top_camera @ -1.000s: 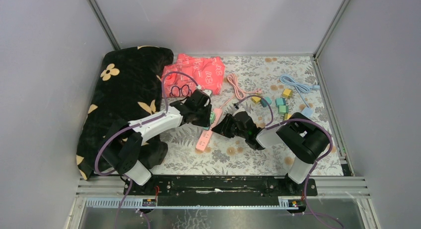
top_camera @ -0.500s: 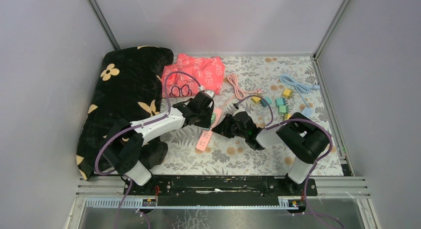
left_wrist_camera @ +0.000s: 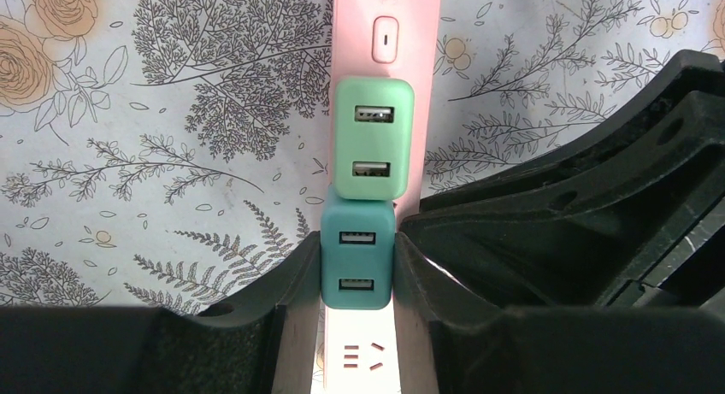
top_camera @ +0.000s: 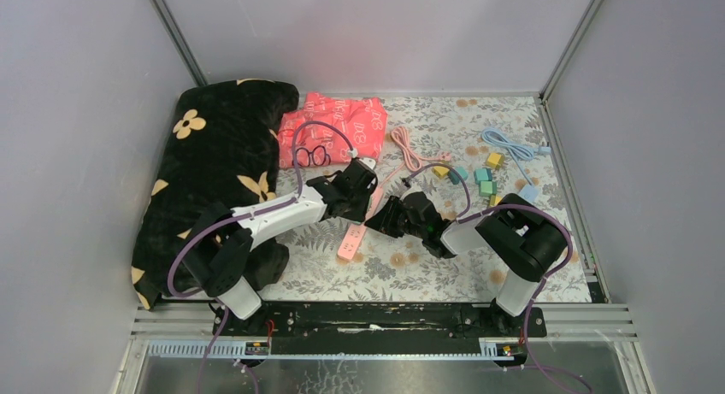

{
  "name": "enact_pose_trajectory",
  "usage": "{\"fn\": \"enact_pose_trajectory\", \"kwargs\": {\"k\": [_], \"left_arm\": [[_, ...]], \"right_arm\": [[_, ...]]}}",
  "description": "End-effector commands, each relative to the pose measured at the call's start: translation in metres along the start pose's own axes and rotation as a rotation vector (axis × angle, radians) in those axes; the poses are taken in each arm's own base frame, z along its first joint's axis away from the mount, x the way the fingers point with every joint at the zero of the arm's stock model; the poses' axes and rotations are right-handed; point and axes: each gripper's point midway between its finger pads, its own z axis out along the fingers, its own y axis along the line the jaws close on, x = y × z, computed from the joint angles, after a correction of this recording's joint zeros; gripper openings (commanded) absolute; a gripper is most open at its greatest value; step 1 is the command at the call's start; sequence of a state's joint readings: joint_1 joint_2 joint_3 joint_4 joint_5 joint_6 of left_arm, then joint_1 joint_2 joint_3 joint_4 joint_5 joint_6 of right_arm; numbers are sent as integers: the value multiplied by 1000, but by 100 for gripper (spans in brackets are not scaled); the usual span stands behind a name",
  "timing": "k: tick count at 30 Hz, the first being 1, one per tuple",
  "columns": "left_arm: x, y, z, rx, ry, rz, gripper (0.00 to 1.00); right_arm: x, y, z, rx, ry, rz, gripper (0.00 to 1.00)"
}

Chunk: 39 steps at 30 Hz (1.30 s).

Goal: Insert the plug
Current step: Insert the plug into the socket.

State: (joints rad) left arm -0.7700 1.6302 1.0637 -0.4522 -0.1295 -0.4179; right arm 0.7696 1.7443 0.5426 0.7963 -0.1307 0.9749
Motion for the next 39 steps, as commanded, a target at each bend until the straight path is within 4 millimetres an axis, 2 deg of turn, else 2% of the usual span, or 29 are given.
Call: {"fn": "enact_pose_trajectory", "kwargs": {"k": [1, 10, 20, 28, 37, 39], "left_arm": [[34, 0, 27, -24, 107, 3, 0], [50, -8, 41, -36, 157, 35, 0], [52, -13, 49, -35, 187, 55, 0], [75, -17, 61, -50, 247, 75, 0], [57, -18, 48, -52, 185, 64, 0], [52, -20, 45, -43, 170, 60, 6]], "right_arm": [[24, -11, 2, 39, 72, -39, 24], [25, -9, 4, 39, 80, -42, 23], [27, -7, 5, 37, 85, -58, 23], [26, -7, 5, 40, 79, -69, 23], [15, 6, -2, 11, 38, -111, 31], [12, 9, -5, 8, 27, -119, 34]]}}
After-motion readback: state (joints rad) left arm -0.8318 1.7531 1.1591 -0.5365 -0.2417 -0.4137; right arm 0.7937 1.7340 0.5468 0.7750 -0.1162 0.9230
